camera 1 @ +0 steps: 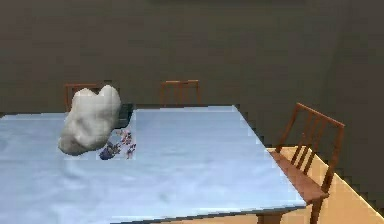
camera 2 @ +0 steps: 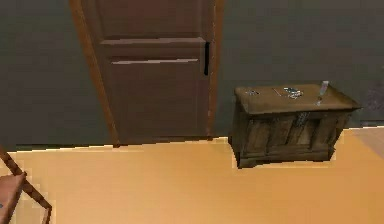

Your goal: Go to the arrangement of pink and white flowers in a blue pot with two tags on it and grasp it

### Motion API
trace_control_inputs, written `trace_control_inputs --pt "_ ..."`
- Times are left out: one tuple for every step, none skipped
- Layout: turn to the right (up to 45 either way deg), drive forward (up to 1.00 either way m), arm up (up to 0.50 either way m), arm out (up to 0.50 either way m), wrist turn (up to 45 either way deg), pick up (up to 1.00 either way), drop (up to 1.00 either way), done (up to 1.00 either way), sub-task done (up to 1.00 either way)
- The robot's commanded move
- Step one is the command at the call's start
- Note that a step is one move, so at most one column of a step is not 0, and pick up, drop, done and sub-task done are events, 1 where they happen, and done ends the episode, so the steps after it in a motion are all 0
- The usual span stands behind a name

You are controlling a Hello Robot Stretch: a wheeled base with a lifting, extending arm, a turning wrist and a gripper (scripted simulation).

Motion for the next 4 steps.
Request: trace_control_inputs --pt "-45.0 0.00 0.00 0.00 0.0 0.00 0.00 0.00 0.00" --pt "-45.0 0.00 0.00 0.00 0.0 0.00 0.00 0.00 0.00" --pt "-24.0 0.00 0.00 0.00 0.0 0.00 0.00 0.00 0.00" --pt "45.0 0.00 0.00 0.00 0.0 0.00 0.00 0.00 0.00"
